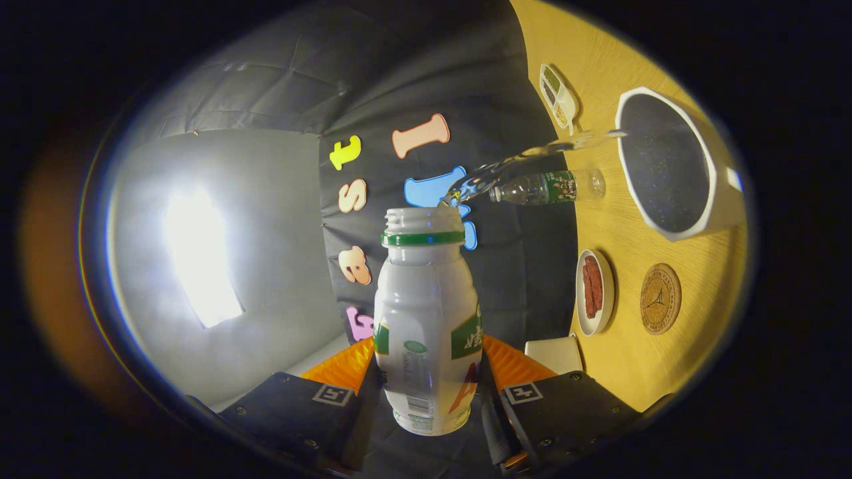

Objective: Take the bottle from table, then pour the juice into the cup, finally place the bottle on the coaster

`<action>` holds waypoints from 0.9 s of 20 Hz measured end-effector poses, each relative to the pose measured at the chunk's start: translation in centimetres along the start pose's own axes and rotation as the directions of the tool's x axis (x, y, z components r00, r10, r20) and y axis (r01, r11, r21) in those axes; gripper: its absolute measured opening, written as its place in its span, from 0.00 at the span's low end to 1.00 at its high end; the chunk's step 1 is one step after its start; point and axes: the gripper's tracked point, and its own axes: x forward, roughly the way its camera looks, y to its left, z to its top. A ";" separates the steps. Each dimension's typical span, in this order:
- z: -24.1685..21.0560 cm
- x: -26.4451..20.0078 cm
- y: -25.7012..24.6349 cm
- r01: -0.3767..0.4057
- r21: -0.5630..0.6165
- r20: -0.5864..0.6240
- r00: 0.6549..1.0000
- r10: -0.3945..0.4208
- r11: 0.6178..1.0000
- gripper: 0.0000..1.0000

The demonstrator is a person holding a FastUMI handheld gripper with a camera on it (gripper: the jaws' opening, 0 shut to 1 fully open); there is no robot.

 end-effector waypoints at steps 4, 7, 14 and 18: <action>-0.2 0.1 0.2 -0.012 0.012 0.000 1.000 0.012 1.000 0.68; -0.6 0.2 0.3 -0.017 0.019 -0.002 1.000 0.017 1.000 0.68; -0.9 0.1 0.6 -0.025 0.036 -0.005 1.000 0.025 0.999 0.68; -1.1 0.0 0.7 -0.028 0.045 -0.008 1.000 0.028 0.999 0.68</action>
